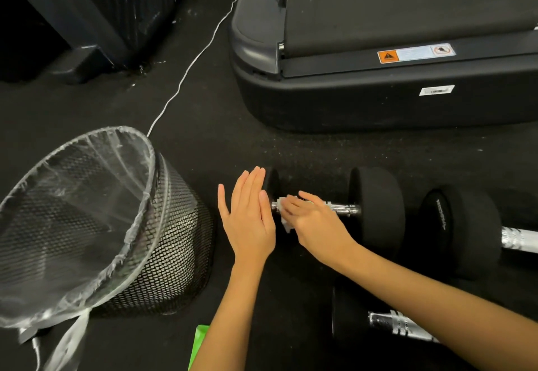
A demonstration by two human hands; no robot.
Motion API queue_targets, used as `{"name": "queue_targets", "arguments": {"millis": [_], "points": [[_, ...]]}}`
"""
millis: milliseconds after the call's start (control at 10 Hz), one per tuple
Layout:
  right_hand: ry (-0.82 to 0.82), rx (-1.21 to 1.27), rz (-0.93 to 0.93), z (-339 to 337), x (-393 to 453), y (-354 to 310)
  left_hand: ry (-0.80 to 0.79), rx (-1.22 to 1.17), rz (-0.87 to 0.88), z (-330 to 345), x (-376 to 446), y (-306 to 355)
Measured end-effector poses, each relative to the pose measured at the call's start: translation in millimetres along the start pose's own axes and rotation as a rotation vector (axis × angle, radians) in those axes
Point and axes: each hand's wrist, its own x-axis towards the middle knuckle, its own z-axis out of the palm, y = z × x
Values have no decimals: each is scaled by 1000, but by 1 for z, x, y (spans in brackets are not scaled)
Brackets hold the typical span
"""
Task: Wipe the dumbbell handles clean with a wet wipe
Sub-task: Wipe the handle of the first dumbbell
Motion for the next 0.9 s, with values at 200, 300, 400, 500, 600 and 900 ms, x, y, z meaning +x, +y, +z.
{"name": "queue_targets", "arguments": {"millis": [200, 300, 400, 500, 600, 900], "points": [[16, 53, 31, -6, 13, 3, 10, 4, -10, 1, 0, 1], [-36, 7, -27, 5, 3, -1, 3, -4, -7, -1, 1, 1], [32, 39, -40, 9, -1, 4, 2, -12, -5, 0, 0, 1], [38, 87, 3, -2, 8, 6, 2, -5, -5, 0, 0, 1], [29, 56, -33, -2, 6, 4, 3, -1, -2, 0, 1, 1], [31, -19, -28, -3, 12, -1, -2, -4, 2, 0, 2, 0]]}}
